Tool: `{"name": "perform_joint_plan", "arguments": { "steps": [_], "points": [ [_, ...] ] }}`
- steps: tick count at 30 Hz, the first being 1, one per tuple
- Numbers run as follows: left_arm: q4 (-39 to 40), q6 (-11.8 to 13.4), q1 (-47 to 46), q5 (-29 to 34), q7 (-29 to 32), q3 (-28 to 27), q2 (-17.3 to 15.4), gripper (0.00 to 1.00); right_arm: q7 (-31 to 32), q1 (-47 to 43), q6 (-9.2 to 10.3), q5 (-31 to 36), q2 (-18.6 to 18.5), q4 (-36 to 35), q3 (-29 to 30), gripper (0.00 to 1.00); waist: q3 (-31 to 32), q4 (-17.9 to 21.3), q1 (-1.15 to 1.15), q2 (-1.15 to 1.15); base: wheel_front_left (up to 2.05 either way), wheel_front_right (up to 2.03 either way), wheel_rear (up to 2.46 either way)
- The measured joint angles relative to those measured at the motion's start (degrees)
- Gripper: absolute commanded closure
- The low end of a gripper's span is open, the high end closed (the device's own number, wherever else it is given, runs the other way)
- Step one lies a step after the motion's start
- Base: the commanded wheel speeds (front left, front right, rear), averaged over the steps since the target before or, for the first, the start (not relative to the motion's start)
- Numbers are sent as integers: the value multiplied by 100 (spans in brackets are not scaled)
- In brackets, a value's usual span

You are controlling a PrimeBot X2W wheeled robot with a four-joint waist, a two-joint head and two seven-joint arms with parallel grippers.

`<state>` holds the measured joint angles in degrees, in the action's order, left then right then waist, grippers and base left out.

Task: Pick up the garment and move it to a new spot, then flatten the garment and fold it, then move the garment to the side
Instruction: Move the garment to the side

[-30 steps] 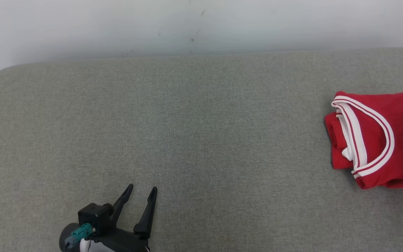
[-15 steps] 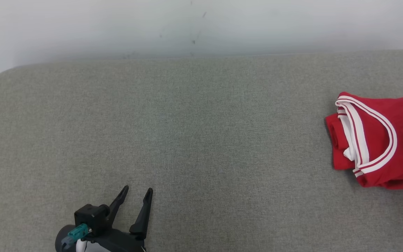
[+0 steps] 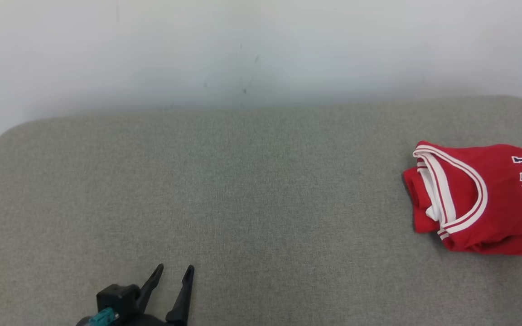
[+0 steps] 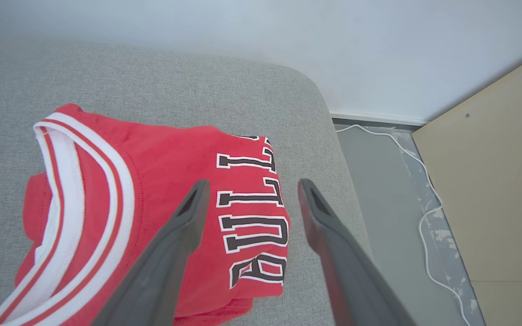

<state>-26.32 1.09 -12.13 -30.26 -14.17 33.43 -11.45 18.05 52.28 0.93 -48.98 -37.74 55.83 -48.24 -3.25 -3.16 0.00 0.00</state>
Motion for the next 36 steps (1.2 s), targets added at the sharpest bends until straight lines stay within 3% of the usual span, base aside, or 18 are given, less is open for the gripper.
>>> {"name": "perform_joint_plan", "arguments": {
  "steps": [5, 9, 21, 32, 36],
  "points": [
    [-19, 93, 260, -43, -1, -148, -116, 0, -814, -494, -145, -193, 37, -392, 242, 0, 280, 41, 0, -1, 0, 0, 0],
    [8, 157, 481, -55, -1, -302, -258, 0, -1429, -934, -142, -403, 191, -809, 411, 0, 485, 97, 0, -1, 0, 0, 0],
    [361, 401, 1001, -60, -18, -664, -480, 0, -3128, -2430, 237, -799, 348, -2392, 935, 0, 948, 368, -1, -2, 0, 0, 0],
    [755, 544, 1278, 29, -19, -977, -671, 0, -3226, -3549, 573, -592, 290, -3575, 1111, 0, 1073, 395, 0, -1, 0, 0, 0],
    [906, 553, 1484, 51, -19, -1176, -715, 0, -3228, -3917, 590, -547, 316, -3922, 1339, 0, 1083, 426, 0, -1, 0, 0, 0]
  ]
}}
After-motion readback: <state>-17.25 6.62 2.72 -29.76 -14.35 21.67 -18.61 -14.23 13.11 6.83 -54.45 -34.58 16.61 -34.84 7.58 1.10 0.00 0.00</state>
